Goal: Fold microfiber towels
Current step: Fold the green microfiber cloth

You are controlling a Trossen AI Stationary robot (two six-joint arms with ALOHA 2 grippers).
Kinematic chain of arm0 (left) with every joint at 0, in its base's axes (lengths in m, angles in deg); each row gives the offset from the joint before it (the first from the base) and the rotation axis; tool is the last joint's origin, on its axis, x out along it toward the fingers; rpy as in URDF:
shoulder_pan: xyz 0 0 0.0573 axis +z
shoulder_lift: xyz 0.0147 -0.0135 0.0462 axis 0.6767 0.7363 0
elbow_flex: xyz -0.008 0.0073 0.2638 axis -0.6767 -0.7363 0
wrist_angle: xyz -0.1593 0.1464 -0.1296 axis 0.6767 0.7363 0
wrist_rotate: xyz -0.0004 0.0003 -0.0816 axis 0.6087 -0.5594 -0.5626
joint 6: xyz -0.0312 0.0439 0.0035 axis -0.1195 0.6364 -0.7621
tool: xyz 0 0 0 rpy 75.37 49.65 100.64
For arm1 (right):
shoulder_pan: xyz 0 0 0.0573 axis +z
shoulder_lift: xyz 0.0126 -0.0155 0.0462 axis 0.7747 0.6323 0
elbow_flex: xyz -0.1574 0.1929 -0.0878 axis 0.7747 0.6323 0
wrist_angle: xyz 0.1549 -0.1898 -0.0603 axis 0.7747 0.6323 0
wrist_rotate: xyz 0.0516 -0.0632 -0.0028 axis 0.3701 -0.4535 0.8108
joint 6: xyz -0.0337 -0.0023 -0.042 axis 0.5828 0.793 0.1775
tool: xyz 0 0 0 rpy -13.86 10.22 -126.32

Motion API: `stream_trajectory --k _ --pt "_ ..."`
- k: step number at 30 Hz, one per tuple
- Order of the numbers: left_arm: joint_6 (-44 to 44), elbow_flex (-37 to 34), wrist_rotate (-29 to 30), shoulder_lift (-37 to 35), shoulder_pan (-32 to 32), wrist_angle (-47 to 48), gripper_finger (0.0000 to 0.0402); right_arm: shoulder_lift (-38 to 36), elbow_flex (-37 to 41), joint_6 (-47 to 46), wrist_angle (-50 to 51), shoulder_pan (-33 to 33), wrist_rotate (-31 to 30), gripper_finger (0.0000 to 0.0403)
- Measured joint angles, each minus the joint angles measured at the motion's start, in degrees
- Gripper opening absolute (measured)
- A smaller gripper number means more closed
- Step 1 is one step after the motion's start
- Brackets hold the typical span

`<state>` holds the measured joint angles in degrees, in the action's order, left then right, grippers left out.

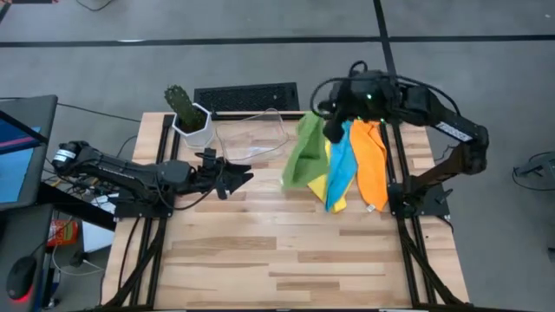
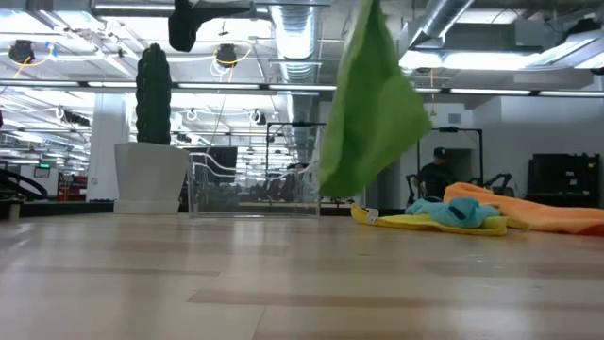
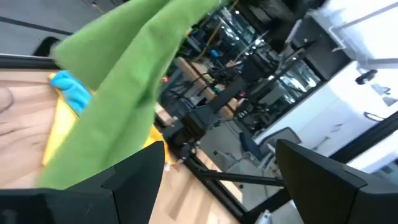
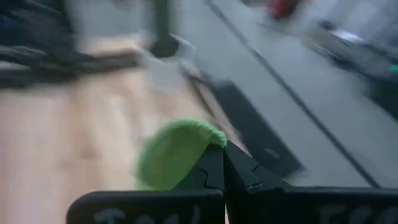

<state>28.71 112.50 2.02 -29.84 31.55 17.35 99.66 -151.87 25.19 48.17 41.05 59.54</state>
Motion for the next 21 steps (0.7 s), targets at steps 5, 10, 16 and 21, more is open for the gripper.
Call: stream_trajectory --k 5,10,16,21 --pt "1.7 0.0 1.3 2.8 0.2 0.4 0.03 0.9 -2.2 -0.6 -1.6 1.6 2.9 0.0013" --pt "3.4 0.0 2.2 7.7 0.2 -0.2 0.03 0.7 -2.5 -2.2 -5.1 2.3 2.3 0.0013" --pt "8.4 0.0 5.7 13.5 0.2 -4.9 0.03 0.7 -2.4 -4.0 -6.0 2.9 1.8 0.0013" --pt "11.9 0.0 7.5 17.5 0.7 -9.0 0.03 0.6 -2.4 -5.9 -6.5 4.8 2.8 0.0013"
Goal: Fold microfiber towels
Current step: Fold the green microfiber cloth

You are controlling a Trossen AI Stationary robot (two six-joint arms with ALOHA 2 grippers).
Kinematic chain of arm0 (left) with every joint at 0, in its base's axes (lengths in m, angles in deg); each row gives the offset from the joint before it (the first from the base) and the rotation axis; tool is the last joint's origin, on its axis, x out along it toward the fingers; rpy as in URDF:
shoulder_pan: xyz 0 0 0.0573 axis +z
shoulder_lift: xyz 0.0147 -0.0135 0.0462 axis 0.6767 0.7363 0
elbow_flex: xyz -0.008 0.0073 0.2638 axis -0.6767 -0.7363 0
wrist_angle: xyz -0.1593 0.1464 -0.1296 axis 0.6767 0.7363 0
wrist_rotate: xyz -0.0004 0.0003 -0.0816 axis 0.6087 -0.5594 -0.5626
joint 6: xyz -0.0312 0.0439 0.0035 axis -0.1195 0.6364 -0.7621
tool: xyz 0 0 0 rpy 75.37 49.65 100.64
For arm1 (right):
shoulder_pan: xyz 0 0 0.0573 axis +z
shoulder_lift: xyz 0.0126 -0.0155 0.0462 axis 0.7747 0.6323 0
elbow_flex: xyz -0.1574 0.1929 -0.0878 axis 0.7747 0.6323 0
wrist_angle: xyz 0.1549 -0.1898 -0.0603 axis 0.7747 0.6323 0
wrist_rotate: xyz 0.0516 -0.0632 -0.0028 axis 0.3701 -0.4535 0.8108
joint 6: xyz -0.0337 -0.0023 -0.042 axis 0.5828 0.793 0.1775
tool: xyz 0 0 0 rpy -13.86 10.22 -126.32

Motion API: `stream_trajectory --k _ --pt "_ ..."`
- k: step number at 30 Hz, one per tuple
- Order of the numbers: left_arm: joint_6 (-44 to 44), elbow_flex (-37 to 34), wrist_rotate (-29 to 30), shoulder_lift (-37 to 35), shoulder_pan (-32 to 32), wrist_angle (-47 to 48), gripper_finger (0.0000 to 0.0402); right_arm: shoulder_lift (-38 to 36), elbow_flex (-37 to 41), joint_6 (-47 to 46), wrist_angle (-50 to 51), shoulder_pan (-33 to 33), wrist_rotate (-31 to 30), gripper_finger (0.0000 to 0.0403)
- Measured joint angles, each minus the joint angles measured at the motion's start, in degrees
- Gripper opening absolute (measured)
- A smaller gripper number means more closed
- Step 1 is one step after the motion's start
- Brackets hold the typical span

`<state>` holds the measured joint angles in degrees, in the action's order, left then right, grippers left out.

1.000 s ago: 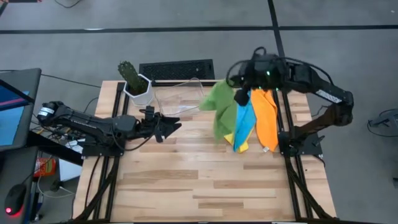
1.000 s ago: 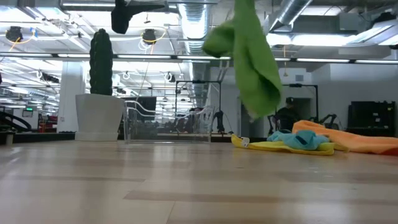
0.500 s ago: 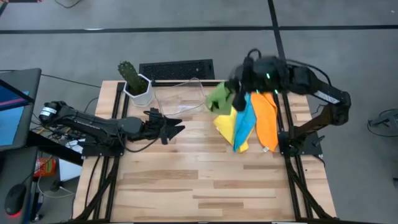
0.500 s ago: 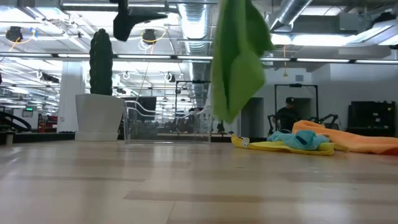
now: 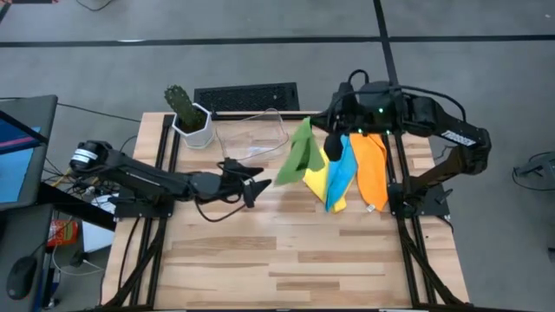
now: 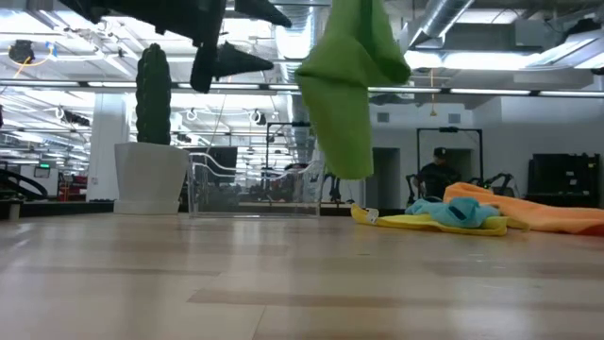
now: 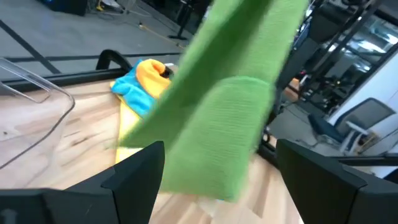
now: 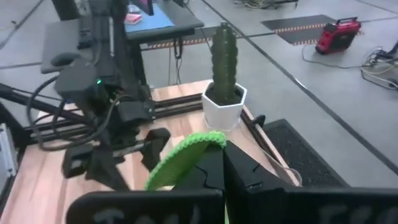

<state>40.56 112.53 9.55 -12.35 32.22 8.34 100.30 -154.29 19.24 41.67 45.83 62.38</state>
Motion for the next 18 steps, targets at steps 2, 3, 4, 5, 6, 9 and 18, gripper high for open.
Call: stream_trajectory --k 2,3,4,5,6,9,18 --pt "-0.8 0.1 -1.1 1.2 0.6 -1.1 0.03 0.0 0.0 -0.1 -0.1 0.8 -0.4 0.0013" --pt "-1.8 0.1 -1.5 1.8 1.0 -1.1 0.03 0.0 0.0 -0.1 -0.3 1.2 -0.6 0.0013" --pt "-2.6 0.1 -2.0 2.5 1.4 -1.1 0.03 0.0 0.0 -0.1 -0.5 1.9 -0.6 0.0013" --pt "-3.4 0.1 -2.3 3.1 1.7 -1.1 0.03 0.0 0.0 0.1 -0.7 2.6 0.5 0.0013" --pt "-4.2 0.1 -2.8 3.7 2.0 -1.1 0.03 0.0 0.0 1.2 -0.7 3.2 3.0 0.0013" --pt "-5.8 0.1 -5.6 5.5 3.0 -2.8 0.03 0.0 0.0 4.2 -0.5 4.8 8.5 0.0013" --pt "-6.1 0.1 -9.5 8.2 3.5 -7.1 0.03 0.0 0.0 2.4 -2.5 4.4 4.3 0.0016"
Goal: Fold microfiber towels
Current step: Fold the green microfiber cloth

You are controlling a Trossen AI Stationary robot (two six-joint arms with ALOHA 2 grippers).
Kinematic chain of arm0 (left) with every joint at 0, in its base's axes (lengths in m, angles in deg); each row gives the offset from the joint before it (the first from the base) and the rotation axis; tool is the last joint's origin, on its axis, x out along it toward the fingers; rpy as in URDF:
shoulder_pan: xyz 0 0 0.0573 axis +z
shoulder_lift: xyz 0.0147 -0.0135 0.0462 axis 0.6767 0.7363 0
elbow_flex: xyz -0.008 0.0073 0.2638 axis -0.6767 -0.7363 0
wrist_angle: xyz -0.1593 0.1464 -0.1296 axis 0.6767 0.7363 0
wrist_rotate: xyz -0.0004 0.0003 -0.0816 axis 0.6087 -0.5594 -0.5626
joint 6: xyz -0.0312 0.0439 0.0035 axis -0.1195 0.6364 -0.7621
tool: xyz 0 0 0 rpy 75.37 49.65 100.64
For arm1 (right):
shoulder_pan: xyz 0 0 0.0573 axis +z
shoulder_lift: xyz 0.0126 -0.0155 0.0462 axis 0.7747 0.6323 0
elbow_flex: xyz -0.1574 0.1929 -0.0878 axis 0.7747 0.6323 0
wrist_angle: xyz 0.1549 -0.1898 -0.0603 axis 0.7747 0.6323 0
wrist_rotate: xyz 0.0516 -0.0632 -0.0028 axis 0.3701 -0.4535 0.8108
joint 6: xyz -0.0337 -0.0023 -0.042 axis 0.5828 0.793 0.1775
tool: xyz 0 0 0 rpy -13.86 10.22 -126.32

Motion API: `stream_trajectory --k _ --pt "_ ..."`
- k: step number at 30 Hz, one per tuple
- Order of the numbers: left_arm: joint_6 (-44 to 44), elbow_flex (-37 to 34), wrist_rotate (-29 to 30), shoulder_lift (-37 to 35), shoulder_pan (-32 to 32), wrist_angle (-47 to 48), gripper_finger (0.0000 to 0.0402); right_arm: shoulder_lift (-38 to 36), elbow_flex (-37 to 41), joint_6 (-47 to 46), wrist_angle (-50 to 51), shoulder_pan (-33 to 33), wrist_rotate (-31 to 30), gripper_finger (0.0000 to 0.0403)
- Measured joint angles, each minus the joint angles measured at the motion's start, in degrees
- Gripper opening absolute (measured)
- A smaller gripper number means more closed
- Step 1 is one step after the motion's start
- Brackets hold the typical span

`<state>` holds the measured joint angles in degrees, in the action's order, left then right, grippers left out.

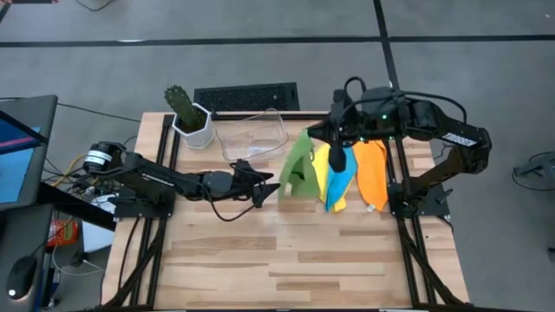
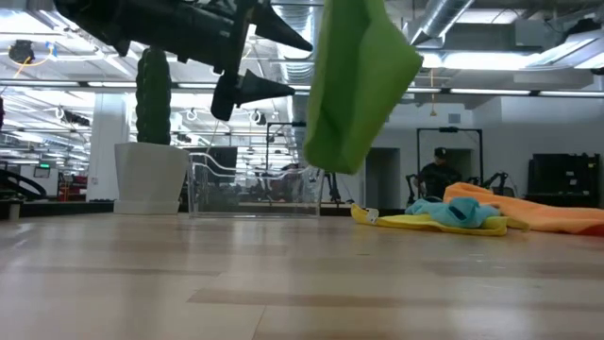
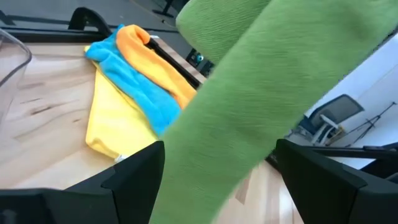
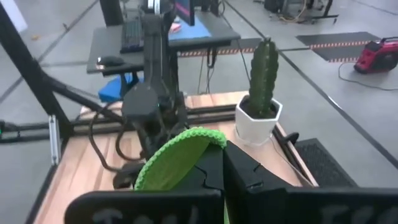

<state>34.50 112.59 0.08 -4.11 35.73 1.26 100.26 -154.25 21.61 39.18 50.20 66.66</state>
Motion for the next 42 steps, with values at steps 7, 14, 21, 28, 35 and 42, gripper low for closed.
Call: stream_trajectory --k 7,14,21,28,35,42 --pt "3.1 0.0 0.3 0.0 -0.7 0.5 0.03 0.0 0.0 -1.4 -2.3 -2.0 0.0 0.0017" --pt "4.0 0.0 1.1 0.0 -0.9 2.1 0.03 1.1 0.0 -1.5 -4.6 -4.1 -0.5 0.0017" --pt "4.4 0.0 7.0 0.0 -0.3 7.5 0.03 1.0 0.0 -1.5 -4.8 -4.3 -0.4 0.0019" --pt "8.8 0.0 9.3 0.0 1.7 7.5 0.03 1.0 0.0 -2.5 -5.6 -4.3 -0.1 0.0022" --pt "9.8 0.0 5.8 0.0 3.2 7.5 0.03 1.0 0.0 -2.5 -7.9 -4.3 1.5 0.002" --pt "9.6 0.0 5.5 0.0 1.4 7.5 0.03 1.0 0.0 -2.5 -8.1 -4.3 1.5 0.0025"
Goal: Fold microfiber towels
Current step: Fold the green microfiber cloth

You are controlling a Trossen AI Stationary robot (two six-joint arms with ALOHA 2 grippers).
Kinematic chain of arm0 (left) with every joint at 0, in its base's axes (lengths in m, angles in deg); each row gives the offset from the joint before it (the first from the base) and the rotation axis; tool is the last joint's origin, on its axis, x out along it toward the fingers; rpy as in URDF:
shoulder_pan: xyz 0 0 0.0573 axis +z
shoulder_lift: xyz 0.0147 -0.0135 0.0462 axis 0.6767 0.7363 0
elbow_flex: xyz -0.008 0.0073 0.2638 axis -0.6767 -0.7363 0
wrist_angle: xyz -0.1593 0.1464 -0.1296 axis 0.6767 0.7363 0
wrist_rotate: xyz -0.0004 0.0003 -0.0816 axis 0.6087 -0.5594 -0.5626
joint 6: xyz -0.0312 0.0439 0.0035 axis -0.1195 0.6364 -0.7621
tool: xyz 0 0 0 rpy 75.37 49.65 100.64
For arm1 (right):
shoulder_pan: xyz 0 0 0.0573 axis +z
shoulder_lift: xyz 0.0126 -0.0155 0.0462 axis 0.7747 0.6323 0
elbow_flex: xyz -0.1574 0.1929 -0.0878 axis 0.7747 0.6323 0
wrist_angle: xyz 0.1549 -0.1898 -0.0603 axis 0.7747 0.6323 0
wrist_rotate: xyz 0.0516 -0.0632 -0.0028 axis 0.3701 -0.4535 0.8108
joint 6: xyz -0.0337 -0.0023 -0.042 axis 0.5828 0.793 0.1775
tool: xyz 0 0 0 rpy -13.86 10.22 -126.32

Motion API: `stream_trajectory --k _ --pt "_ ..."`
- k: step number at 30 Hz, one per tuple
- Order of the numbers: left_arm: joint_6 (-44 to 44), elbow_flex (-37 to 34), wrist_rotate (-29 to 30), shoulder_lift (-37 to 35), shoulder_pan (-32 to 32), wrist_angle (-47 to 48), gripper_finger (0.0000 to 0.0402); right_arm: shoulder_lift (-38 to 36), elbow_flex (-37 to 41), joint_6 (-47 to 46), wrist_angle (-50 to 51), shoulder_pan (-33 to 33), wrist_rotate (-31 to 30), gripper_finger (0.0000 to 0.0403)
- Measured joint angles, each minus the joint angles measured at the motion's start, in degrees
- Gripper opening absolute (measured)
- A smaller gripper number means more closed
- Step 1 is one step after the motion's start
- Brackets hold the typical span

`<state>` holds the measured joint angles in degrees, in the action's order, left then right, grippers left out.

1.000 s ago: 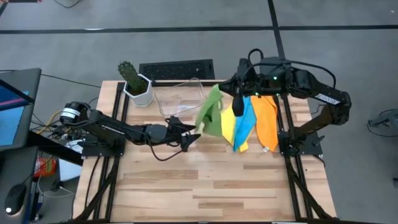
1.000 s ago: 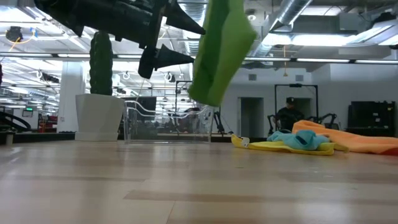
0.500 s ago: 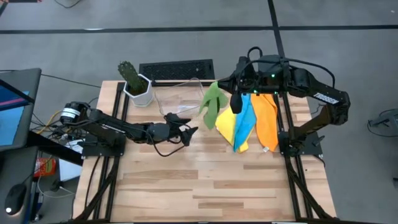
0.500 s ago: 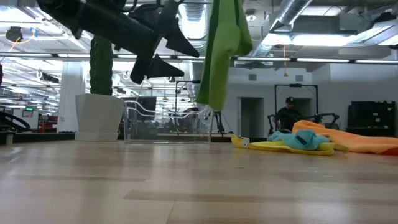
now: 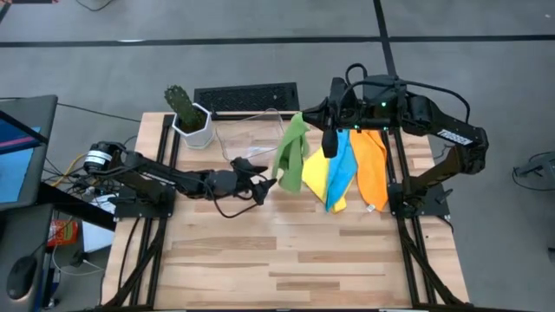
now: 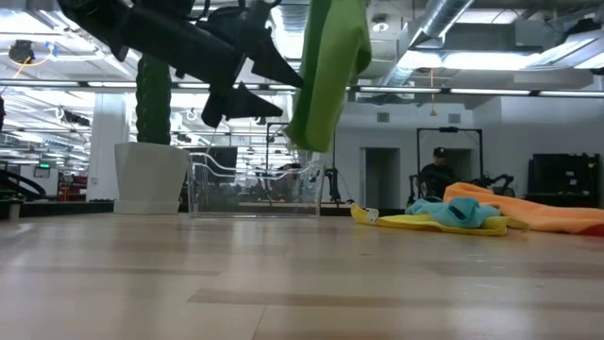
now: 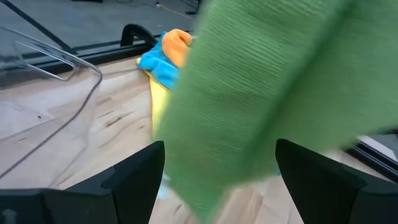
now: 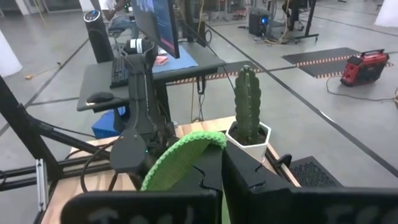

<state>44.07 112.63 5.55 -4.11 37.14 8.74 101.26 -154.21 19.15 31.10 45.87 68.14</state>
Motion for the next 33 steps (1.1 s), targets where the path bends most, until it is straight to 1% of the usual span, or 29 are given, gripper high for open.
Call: stream_trajectory --k 6,11,13,18,30,33 --pt "0.3 0.0 1.1 0.0 -0.4 1.0 0.03 0.0 0.0 0.0 -2.5 0.0 0.0 0.0022" --pt "0.1 0.0 5.6 0.0 -0.4 1.4 0.03 0.0 0.0 0.0 -2.8 0.0 0.0 0.0026" --pt "0.5 0.0 6.3 0.0 -0.1 1.4 0.03 0.0 0.0 0.0 -3.2 0.1 0.0 0.0027" --pt "0.7 0.0 5.4 0.0 0.4 1.4 0.03 0.0 0.0 0.0 -4.9 0.4 0.3 0.0024" --pt "0.3 0.0 5.6 0.0 0.3 1.3 0.03 0.0 0.0 -0.5 -6.3 0.8 0.3 0.0024" --pt "-0.1 0.1 5.2 1.4 0.3 0.9 0.0298 0.0 0.0 -0.6 -7.0 0.8 0.3 0.0024"
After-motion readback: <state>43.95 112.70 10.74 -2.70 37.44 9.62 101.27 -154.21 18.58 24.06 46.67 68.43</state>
